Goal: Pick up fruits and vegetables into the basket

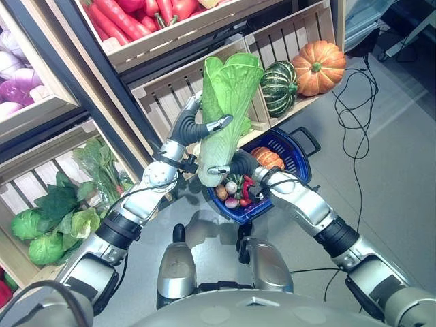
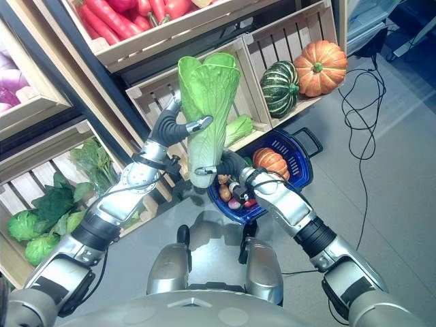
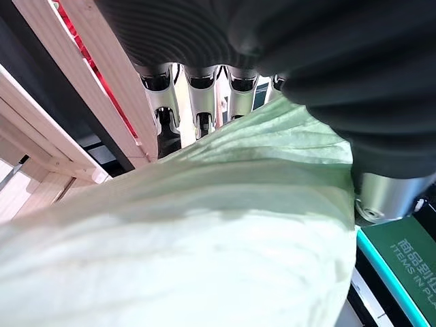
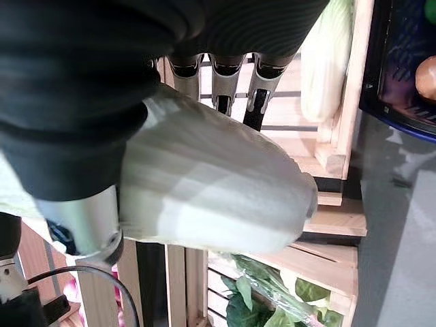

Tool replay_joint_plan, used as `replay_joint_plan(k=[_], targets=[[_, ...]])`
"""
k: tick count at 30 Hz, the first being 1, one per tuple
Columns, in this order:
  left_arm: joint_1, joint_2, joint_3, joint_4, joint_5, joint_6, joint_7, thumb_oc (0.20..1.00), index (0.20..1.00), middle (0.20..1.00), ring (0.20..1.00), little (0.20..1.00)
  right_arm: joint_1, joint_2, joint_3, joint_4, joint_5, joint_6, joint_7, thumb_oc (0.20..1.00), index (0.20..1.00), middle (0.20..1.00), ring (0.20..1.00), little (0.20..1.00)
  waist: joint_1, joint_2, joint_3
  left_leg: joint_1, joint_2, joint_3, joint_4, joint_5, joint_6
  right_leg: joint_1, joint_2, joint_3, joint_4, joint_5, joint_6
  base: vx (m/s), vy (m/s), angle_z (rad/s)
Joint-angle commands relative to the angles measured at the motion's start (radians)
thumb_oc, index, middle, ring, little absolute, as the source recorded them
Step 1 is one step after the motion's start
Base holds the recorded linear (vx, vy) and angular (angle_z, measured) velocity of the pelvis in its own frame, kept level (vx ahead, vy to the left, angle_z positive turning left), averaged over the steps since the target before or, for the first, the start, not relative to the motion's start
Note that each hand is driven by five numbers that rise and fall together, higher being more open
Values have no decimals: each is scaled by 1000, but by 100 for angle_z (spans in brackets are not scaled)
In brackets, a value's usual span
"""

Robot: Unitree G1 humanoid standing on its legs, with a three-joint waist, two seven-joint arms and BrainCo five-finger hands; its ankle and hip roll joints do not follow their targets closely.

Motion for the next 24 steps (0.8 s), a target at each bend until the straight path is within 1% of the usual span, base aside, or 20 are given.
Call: replay_joint_plan(k=[1,2,3,5,9,10,13,14,16,18,19,20,22,24], targets=[[-34,-30,-55,-148,-9,-63,34,263,263,263,263,263,-39,65,11,-95,66,-96,-14,200,200,200,200,200,6,-25,-38,-42,-27,23,25,-68,64,81,-53,40,16,-116,98,0,0,0],[-24,-31,-50,-143,-14,-56,53,589,589,589,589,589,-35,68,5,-98,74,-105,-26,200,200,200,200,200,7,-26,-37,-41,-27,24,25,-68,64,82,-53,39,15,-115,97,0,0,0],[-15,-32,-43,-137,-26,-47,58,1000,1000,1000,1000,1000,-31,70,-4,-105,81,-117,-42,200,200,200,200,200,8,-26,-37,-40,-25,25,24,-68,64,83,-53,37,14,-114,97,0,0,0],[2,-32,-31,-124,-39,-42,67,1000,1000,1000,1000,1000,-21,68,-25,-118,100,-129,-56,200,200,200,200,200,7,-26,-35,-40,-23,28,26,-68,64,84,-54,34,15,-114,97,0,0,0],[46,-27,9,-105,-75,-3,83,1000,1000,1000,1000,1000,8,64,-83,-166,134,-142,-84,200,200,200,200,200,7,-24,-33,-41,-20,31,28,-66,64,81,-52,30,20,-114,96,-4,-8,0],[79,-17,42,-91,-113,14,78,1000,1000,1000,1000,1000,31,52,-129,-203,151,-150,-98,200,200,200,200,200,5,-22,-27,-46,-18,34,32,-64,64,75,-51,29,25,-116,93,0,0,0],[129,-1,88,-75,-186,26,68,1000,1000,1000,1000,1000,59,35,-194,-259,169,-154,-111,200,200,200,200,200,3,-18,-15,-62,-16,35,42,-62,64,60,-49,26,38,-119,89,-62,-30,5],[162,5,120,-69,-208,17,71,1000,1000,1000,1000,1000,80,19,-239,-288,176,-161,-116,200,200,200,200,200,1,-13,-3,-76,-16,36,45,-59,65,45,-48,25,46,-121,86,-97,-21,4],[196,14,155,-66,-234,3,78,1000,1000,1000,1000,1000,103,9,-286,-321,173,-166,-124,200,200,200,200,200,-1,-6,12,-93,-17,37,48,-55,67,25,-45,23,57,-123,81,-136,-3,2],[247,18,205,-65,-282,-34,89,1000,1000,1000,1000,1000,147,-12,-352,-351,167,-189,-133,200,200,200,200,200,-5,7,37,-126,-20,37,59,-48,69,-12,-43,21,79,-127,74,-181,16,3],[265,21,221,-68,-302,-36,86,1000,1000,1000,1000,1000,165,-19,-372,-357,168,-201,-140,200,200,200,200,200,-6,11,44,-141,-20,38,65,-47,69,-27,-44,20,90,-129,71,-175,19,3],[287,21,239,-64,-327,-49,78,1000,1000,1000,1000,1000,191,-27,-403,-357,173,-223,-141,200,200,200,200,200,-9,17,58,-156,-19,38,71,-43,70,-45,-43,17,105,-132,68,-139,9,2],[314,22,257,-57,-339,-61,62,1000,1000,1000,1000,1000,222,-36,-437,-352,178,-240,-143,200,200,200,200,200,-11,24,68,-176,-20,39,77,-40,70,-70,-41,15,121,-136,64,-128,1,3],[387,28,296,-59,-334,-82,18,1000,1000,1000,1000,1000,303,-58,-514,-324,164,-294,-171,200,200,200,200,200,-21,44,104,-217,-21,44,92,-35,71,-126,-39,9,165,-152,56,-176,11,1]])
